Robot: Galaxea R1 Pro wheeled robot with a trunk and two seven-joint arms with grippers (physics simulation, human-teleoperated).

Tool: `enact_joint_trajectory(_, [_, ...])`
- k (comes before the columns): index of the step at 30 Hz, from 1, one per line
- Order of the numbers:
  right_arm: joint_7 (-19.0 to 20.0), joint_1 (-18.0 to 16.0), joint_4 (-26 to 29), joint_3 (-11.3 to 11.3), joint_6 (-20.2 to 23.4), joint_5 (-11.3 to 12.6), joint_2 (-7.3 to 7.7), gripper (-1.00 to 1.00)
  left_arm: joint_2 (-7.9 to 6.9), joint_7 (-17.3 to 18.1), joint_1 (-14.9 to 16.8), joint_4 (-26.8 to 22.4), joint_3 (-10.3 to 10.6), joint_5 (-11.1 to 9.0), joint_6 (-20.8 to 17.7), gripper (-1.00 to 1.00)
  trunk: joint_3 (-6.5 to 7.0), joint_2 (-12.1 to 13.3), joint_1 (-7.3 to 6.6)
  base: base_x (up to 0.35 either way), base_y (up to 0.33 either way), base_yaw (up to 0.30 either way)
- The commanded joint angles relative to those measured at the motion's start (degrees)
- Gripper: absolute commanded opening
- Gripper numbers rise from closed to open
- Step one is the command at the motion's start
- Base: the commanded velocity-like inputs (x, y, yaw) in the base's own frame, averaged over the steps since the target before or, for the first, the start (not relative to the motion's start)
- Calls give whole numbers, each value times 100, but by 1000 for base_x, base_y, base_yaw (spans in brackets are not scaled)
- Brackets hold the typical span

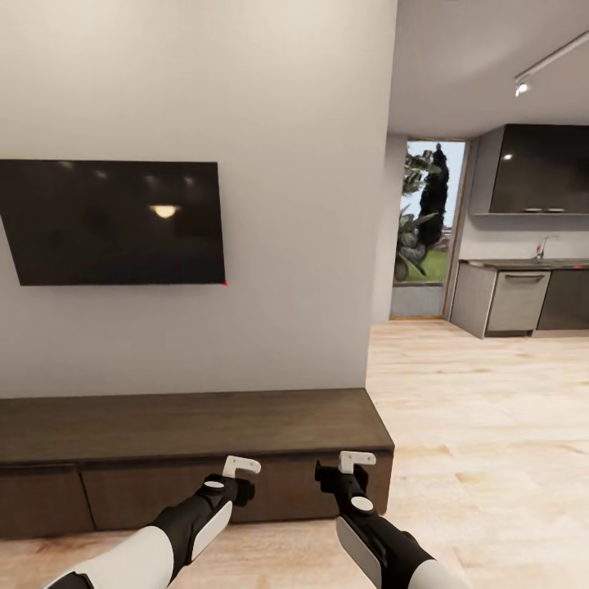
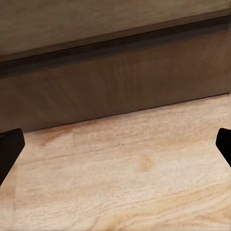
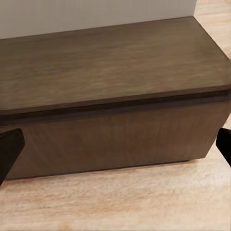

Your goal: Place each of the two pumpkins and all three candles from the living room inside a cabinet in the living room (use any cabinet), then make sure every cabinet is closed, and position the cauldron so it is next to a table in the living room.

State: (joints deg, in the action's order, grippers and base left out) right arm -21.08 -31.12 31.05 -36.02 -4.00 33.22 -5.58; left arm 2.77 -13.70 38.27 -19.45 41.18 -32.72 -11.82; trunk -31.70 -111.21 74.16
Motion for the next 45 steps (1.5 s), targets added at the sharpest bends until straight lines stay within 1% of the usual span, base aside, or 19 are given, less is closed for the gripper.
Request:
enact_joint_trajectory(1, [-37, -8, -3, -45, -40, 62, 4, 100, -4, -45, 5, -13, 48, -51, -20, 100, 12, 38, -23, 0, 0, 0])
enact_joint_trajectory(22, [-40, -8, -17, -45, -34, 62, -1, 100, 4, -49, 5, 34, 48, -43, -28, 100, 389, 880, -485, 0, 0, 0])
enact_joint_trajectory(27, [-78, -8, -64, 30, 40, 120, 2, 100, 4, -72, 5, 44, 37, -42, -88, 100, 478, 1081, -594, 0, 0, 0])
enact_joint_trajectory(30, [-92, -11, -74, 57, 263, 141, 3, 100, 4, -77, 5, 46, 25, -42, -177, 100, 532, 1201, -660, 0, 0, 0])
enact_joint_trajectory(31, [-100, -13, -77, 66, 514, 147, 3, 100, 1, -78, 5, 48, 21, -42, -205, 100, 550, 1241, -682, 0, 0, 0])
enact_joint_trajectory(32, [-105, -14, -78, 76, 654, 150, 5, 100, 0, -79, 5, 50, 17, -42, -216, 100, 568, 1281, -704, 0, 0, 0])
enact_joint_trajectory(33, [-114, -15, -79, 136, 917, 153, 15, 100, -3, -79, 5, 52, 13, -42, -241, 100, 586, 1322, -726, 0, 0, 0])
enact_joint_trajectory(35, [-118, -17, -82, 283, 1148, 153, 23, 100, -7, -80, 5, 53, 10, -42, -269, 100, 622, 1402, -770, 0, 0, 0])
enact_joint_trajectory(36, [-120, -20, -90, 514, 1345, 147, 29, 100, -9, -80, 6, 54, 8, -43, -322, 100, 640, 1442, -792, 0, 0, 0])
enact_joint_trajectory(37, [-121, -21, -108, 643, 1434, 142, 31, 100, -10, -80, 8, 54, 7, -45, -365, 100, 658, 1482, -814, 0, 0, 0])
enact_joint_trajectory(38, [-123, -25, -179, 869, 1581, 124, 34, 100, -11, -80, 9, 62, 6, -49, -479, 100, 676, 1522, -836, 0, 0, 0])
enact_joint_trajectory(40, [-124, -43, -389, 1079, 1715, 107, 41, 100, -5, -88, 11, 98, 5, -66, -693, 100, 712, 1602, -880, 0, 0, 0])
enact_joint_trajectory(43, [-121, -61, -733, 1214, 1802, 87, 39, 100, -8, -89, 13, 240, 4, -78, -946, 100, 766, 1723, -946, 0, 0, 0])
enact_joint_trajectory(45, [-119, -65, -829, 1231, 1808, 79, 45, 100, -15, -64, 13, 389, 0, -85, -1063, 100, 802, 1803, -990, 0, 0, 0])
